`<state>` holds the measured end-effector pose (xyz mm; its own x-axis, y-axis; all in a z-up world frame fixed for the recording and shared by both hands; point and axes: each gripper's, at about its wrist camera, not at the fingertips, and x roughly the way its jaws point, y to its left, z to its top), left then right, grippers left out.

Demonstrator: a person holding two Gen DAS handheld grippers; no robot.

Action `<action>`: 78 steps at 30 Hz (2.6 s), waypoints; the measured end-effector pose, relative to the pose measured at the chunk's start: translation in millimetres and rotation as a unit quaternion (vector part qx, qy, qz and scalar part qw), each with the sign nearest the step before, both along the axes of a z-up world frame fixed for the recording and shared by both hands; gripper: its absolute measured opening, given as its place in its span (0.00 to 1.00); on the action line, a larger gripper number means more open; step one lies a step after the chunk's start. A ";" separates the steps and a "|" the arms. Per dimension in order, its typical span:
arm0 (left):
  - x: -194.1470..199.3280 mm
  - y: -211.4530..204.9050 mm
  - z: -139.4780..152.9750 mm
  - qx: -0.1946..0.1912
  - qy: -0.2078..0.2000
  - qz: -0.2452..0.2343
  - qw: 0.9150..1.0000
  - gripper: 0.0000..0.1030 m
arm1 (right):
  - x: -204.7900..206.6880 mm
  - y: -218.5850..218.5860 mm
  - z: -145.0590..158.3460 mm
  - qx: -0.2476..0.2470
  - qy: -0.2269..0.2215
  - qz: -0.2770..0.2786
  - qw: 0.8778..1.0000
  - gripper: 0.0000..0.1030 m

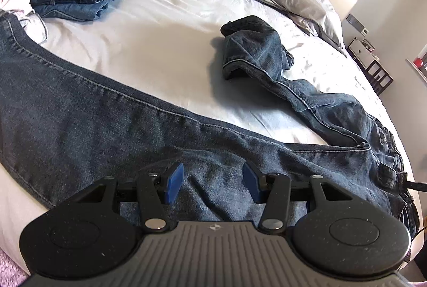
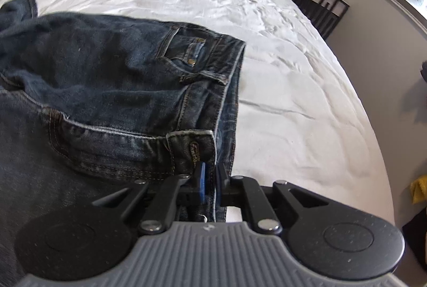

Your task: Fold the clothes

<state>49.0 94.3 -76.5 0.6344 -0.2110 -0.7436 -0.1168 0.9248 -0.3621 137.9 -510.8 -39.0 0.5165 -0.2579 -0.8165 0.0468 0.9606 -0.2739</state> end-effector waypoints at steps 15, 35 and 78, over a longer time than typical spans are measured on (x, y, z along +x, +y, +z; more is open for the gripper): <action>85.7 -9.1 47.7 0.054 -0.024 -0.041 0.997 0.52 | 19.0 62.2 34.3 0.047 -0.041 0.046 0.997 0.44; 336.7 -96.5 27.1 0.218 -0.046 -0.238 0.945 0.53 | 108.8 62.7 -44.0 0.071 -0.003 0.058 0.996 0.48; 219.9 100.7 215.6 0.198 -0.043 0.010 0.979 0.01 | 45.3 60.3 42.5 0.103 -0.015 0.022 0.994 0.44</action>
